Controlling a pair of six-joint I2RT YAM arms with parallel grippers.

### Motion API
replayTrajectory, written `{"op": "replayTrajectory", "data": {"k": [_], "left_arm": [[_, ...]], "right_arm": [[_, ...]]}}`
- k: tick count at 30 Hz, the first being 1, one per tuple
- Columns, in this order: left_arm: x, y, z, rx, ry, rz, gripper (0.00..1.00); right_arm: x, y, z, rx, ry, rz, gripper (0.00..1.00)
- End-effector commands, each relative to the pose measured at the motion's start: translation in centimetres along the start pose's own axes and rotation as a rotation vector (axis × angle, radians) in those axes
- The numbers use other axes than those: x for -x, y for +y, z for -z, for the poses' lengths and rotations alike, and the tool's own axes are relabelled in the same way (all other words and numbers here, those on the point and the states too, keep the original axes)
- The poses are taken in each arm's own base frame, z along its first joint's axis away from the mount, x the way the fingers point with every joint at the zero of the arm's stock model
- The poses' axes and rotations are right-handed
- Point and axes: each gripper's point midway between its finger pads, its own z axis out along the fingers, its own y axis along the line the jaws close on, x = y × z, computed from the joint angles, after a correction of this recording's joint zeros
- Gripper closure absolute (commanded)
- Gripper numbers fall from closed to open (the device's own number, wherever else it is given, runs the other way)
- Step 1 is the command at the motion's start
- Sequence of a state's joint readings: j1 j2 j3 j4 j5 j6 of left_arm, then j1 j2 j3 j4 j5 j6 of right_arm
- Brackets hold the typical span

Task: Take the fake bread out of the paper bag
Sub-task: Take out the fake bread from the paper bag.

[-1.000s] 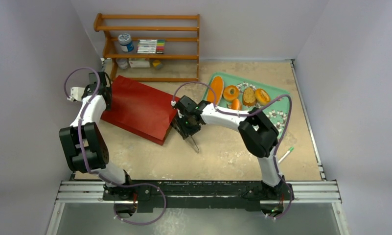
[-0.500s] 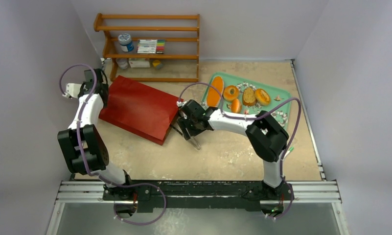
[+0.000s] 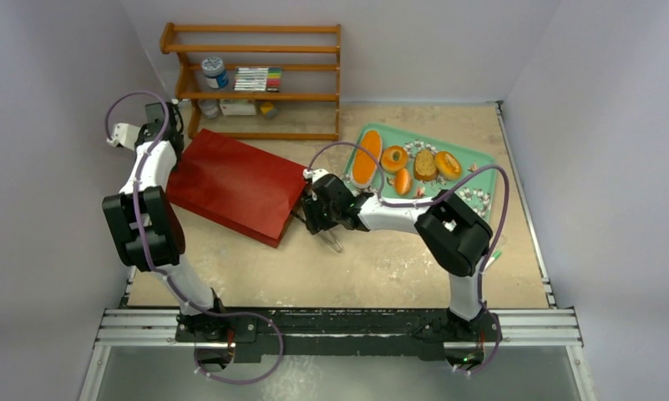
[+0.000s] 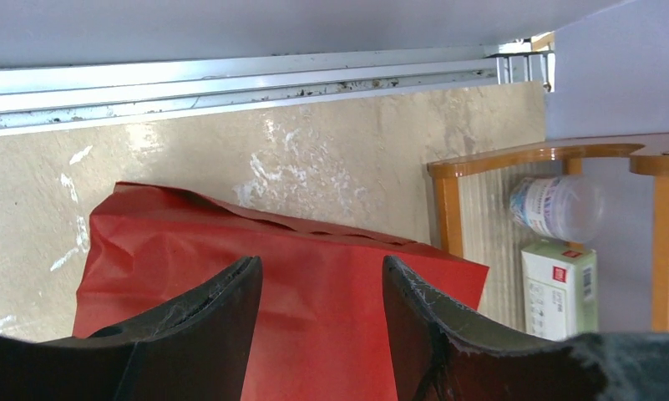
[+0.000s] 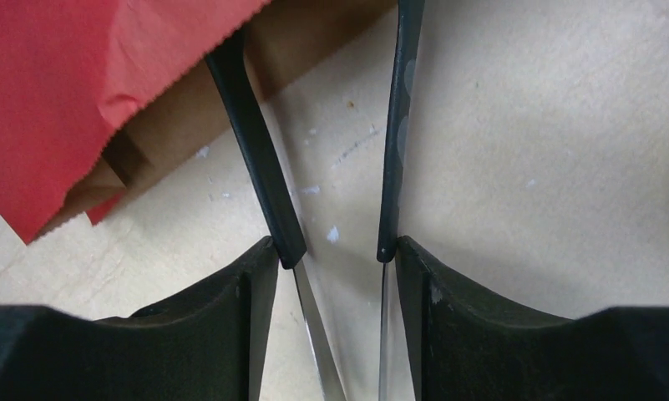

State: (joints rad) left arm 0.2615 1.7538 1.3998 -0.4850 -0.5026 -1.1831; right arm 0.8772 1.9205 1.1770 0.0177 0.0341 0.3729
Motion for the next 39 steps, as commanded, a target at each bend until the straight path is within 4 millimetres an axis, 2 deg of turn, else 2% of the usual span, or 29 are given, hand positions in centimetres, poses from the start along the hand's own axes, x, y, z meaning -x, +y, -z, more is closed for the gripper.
{"op": "replayTrajectory", "data": {"k": [1, 9, 16, 25, 30, 34, 39], "left_arm": [[2.4, -1.6, -0.5, -0.009, -0.073, -0.031, 0.46], [3.7, -2.7, -3.7, 0.018, -0.099, -0.058, 0.46], [5.0, -2.5, -6.1, 0.042, -0.127, -0.071, 0.46], [3.4, -2.7, -9.8, 0.06, -0.09, -0.144, 0.46], [1.6, -2.2, -11.6, 0.066, -0.047, -0.184, 0.46], [-0.1, -1.1, -12.4, 0.077, -0.009, -0.21, 0.46], [-1.0, -0.3, -12.6, 0.076, 0.013, -0.234, 0.46]], "right_arm": [[1.2, 1.0, -1.3, 0.039, -0.062, -0.006, 0.46], [1.7, 1.6, -3.3, 0.052, -0.036, 0.043, 0.49], [3.1, 2.0, -4.6, 0.041, -0.023, 0.067, 0.49], [3.9, 1.7, -7.3, -0.012, 0.014, 0.054, 0.44], [5.5, 2.3, -8.6, -0.013, -0.004, 0.041, 0.39], [6.0, 2.7, -9.8, -0.008, -0.005, 0.036, 0.38], [7.1, 3.4, -11.1, 0.009, -0.022, 0.032, 0.38]]}}
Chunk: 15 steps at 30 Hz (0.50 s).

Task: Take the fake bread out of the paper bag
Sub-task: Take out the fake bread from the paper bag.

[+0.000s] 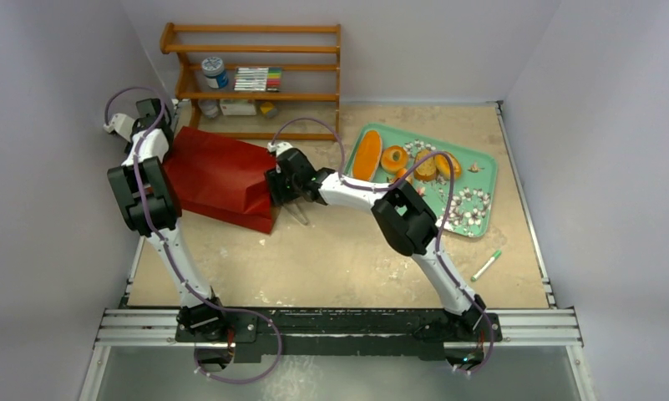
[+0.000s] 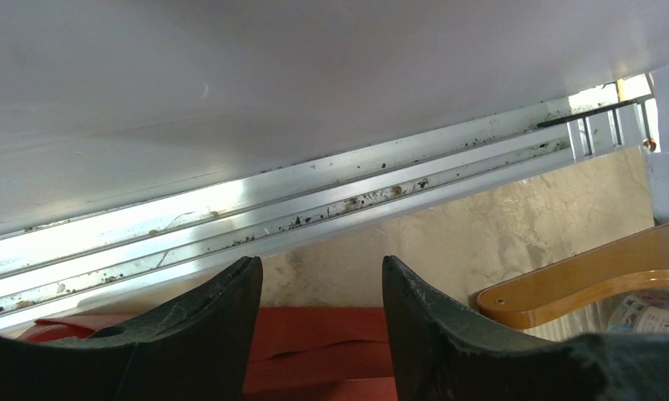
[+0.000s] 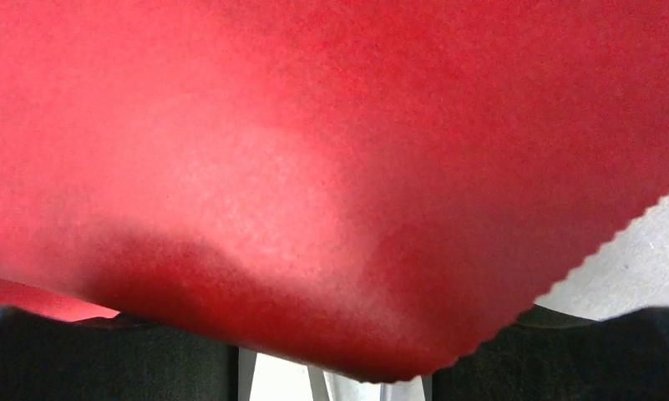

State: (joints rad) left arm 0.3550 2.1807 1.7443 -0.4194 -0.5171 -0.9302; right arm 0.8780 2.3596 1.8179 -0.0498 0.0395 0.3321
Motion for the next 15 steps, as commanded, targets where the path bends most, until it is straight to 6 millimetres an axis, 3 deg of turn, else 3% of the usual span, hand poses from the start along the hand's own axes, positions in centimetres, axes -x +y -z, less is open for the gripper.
{"op": "replayTrajectory", "data": {"k": [1, 5, 9, 12, 15], "left_arm": [[-2.0, 0.6, -0.6, -0.009, 0.053, -0.039, 0.46], [-2.3, 0.8, -0.4, -0.014, 0.063, -0.029, 0.46], [-2.6, 1.0, -0.1, -0.015, 0.076, -0.009, 0.46], [-2.8, 1.2, 0.0, -0.012, 0.083, 0.002, 0.46], [-3.0, 1.5, 0.2, -0.006, 0.091, 0.018, 0.46]], "right_arm": [[-3.2, -0.6, -1.6, -0.028, 0.101, -0.005, 0.39], [-3.9, -0.7, -1.7, -0.028, 0.118, -0.007, 0.48], [-4.8, -0.5, -1.1, -0.008, 0.142, -0.015, 0.67], [-4.6, -0.5, 0.0, -0.013, 0.154, -0.006, 0.82], [-5.0, -0.8, 1.8, -0.029, 0.191, 0.0, 0.91]]}}
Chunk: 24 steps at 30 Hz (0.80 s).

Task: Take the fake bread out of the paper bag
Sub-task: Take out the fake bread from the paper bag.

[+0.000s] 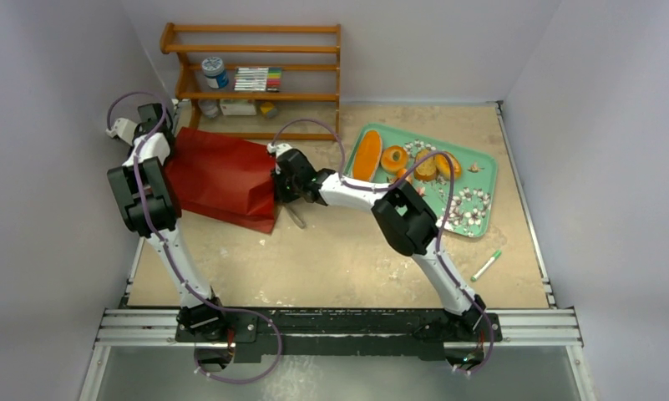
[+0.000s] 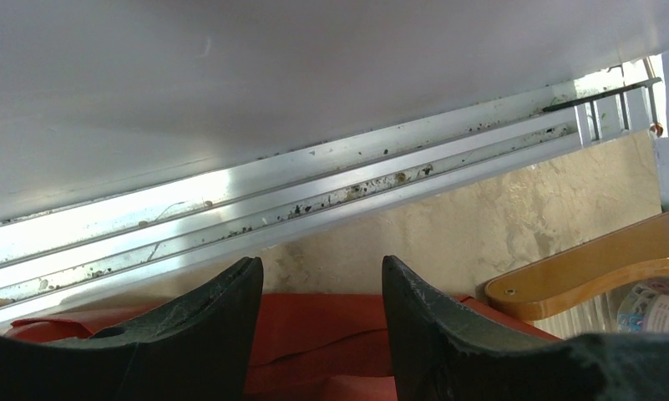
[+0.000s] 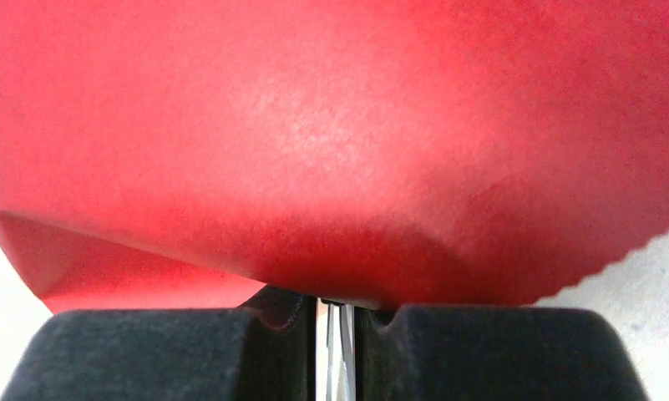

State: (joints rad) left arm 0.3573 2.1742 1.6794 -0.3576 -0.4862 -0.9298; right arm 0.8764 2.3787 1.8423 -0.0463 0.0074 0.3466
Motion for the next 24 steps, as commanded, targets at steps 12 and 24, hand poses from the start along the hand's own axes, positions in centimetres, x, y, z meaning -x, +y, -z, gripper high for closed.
{"op": "replayTrajectory", "data": {"k": [12, 24], "left_arm": [[-2.5, 1.4, 0.9, 0.017, 0.081, 0.12, 0.46], [2.3, -0.4, 4.4, -0.055, -0.022, 0.203, 0.46]], "right_arm": [[-7.7, -2.5, 11.1, -0.097, 0.259, 0.007, 0.93], [-8.2, -2.7, 16.5, -0.106, 0.278, 0.023, 0.93]]}}
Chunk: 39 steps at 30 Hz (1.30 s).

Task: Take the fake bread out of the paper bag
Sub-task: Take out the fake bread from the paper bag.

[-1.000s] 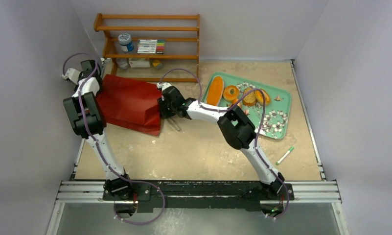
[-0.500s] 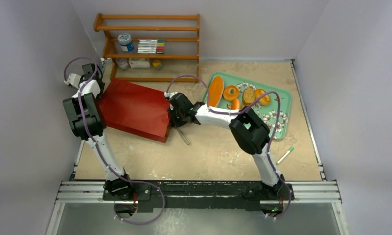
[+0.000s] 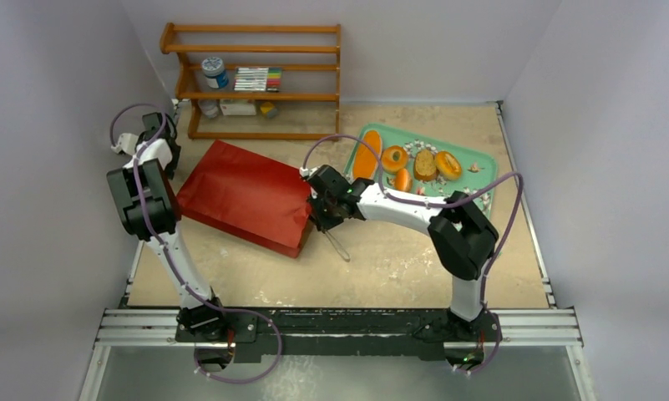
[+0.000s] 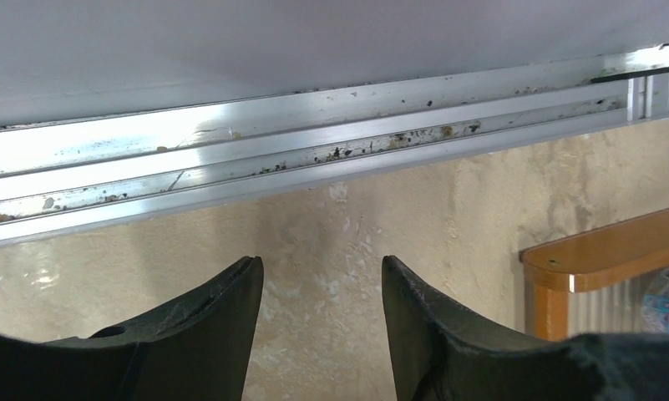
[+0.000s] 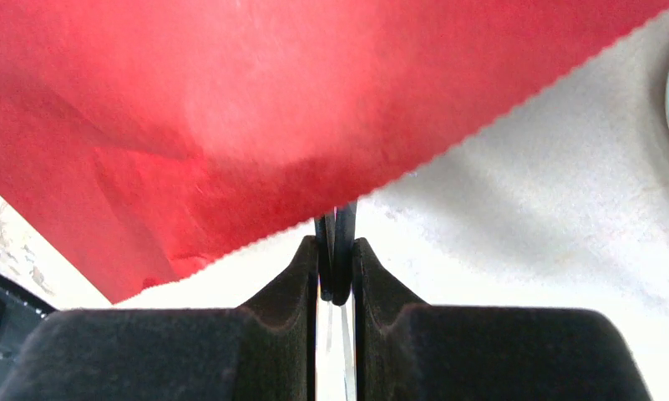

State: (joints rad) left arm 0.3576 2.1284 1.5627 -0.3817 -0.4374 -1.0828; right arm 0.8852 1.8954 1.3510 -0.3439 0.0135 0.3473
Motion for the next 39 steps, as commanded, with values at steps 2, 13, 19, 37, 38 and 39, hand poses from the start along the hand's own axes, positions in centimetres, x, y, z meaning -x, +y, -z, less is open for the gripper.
{"op": "replayTrajectory", "data": {"k": [2, 13, 19, 37, 38, 39], "left_arm": [[6.5, -3.5, 6.5, -0.14, -0.138, 0.114, 0.46], [9.6, -0.9, 20.2, -0.324, -0.214, 0.314, 0.47], [7.4, 1.3, 29.6, -0.446, -0.21, 0.254, 0.48], [6.1, 7.1, 34.4, -0.47, -0.121, 0.057, 0.5], [5.7, 7.1, 34.1, -0.459, -0.112, 0.034, 0.5], [5.4, 7.0, 33.7, -0.451, -0.102, 0.011, 0.5]], "right_arm": [[-0.1, 0.3, 2.5, 0.01, 0.002, 0.019, 0.94], [-2.2, 0.0, 4.9, 0.038, 0.046, 0.066, 0.94], [-2.0, -0.3, 5.8, 0.032, 0.035, 0.105, 0.94], [-2.4, -0.3, 8.9, 0.013, 0.008, 0.086, 0.95], [-2.7, -0.4, 8.8, 0.008, 0.013, 0.08, 0.95], [-2.8, -0.5, 8.9, 0.004, 0.011, 0.075, 0.95]]}}
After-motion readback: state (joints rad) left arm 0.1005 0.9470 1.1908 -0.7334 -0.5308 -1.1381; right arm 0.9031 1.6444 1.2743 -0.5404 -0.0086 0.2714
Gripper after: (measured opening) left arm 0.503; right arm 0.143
